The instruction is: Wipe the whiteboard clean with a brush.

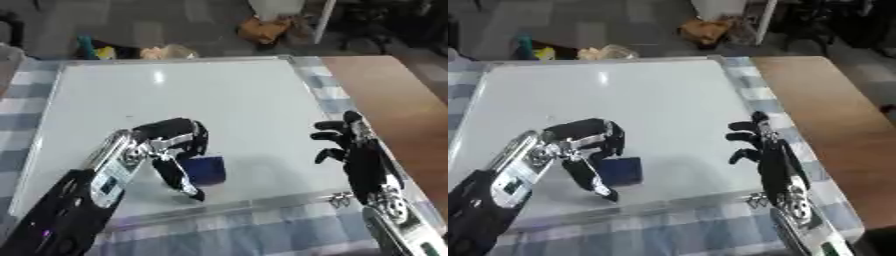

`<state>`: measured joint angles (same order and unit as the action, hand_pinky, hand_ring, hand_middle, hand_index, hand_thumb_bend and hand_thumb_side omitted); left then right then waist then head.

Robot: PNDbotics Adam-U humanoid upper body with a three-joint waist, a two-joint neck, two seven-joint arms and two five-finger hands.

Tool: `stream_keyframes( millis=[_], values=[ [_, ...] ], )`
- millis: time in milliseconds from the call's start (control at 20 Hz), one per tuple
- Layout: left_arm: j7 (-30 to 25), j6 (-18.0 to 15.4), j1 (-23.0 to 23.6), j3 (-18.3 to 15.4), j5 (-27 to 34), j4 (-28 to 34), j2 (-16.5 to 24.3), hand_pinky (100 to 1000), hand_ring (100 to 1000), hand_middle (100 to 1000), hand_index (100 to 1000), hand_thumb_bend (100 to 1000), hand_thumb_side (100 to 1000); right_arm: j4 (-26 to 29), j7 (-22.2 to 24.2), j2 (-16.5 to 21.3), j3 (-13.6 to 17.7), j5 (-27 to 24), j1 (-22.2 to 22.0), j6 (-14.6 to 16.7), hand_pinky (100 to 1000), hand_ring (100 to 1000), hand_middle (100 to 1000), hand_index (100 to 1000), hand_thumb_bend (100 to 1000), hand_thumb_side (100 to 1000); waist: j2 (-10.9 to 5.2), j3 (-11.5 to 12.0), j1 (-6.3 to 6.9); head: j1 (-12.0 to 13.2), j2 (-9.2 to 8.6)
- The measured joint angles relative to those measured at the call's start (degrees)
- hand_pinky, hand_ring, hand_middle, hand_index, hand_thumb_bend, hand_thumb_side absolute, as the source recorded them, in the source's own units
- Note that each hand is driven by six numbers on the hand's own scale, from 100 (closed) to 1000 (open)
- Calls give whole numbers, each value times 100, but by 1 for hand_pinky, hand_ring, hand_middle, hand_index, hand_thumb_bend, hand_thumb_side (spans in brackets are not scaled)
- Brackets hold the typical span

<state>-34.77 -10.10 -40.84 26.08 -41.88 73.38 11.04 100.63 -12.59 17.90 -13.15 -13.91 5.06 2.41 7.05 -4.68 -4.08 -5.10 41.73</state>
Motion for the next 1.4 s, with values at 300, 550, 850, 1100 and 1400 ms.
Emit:
stream_keyframes(
  millis=[300, 550, 850, 1100, 1400],
  values=[
    [0, 0, 8, 11, -15, -39, 0, 537, 513, 505, 100, 753, 222, 0, 1, 0, 0, 0, 0, -1, 382, 692, 692, 657, 100, 1000, 3, -6, 0, -3, 0],
    [18, 12, 11, 12, -22, -57, -1, 509, 489, 477, 100, 741, 203, 0, 2, 0, 0, 0, 0, -2, 382, 692, 692, 657, 100, 1000, 3, -8, 0, -6, 0],
    [97, 36, 12, 12, -22, -75, -1, 481, 469, 451, 100, 733, 190, 0, 6, 0, 0, 0, 0, -5, 382, 692, 692, 657, 100, 1000, 8, -8, -14, -8, 0],
    [169, 58, 12, 12, -22, -75, -2, 456, 447, 418, 100, 713, 157, 0, 12, -1, 0, 0, 0, -10, 382, 692, 693, 657, 100, 1000, 14, -8, -18, -9, 0],
    [246, 90, 12, 12, -22, -76, -6, 430, 428, 394, 100, 691, 109, 0, 15, -1, -1, 0, 0, -13, 382, 692, 693, 657, 100, 1000, 14, -6, -22, -10, 1]
  ],
)
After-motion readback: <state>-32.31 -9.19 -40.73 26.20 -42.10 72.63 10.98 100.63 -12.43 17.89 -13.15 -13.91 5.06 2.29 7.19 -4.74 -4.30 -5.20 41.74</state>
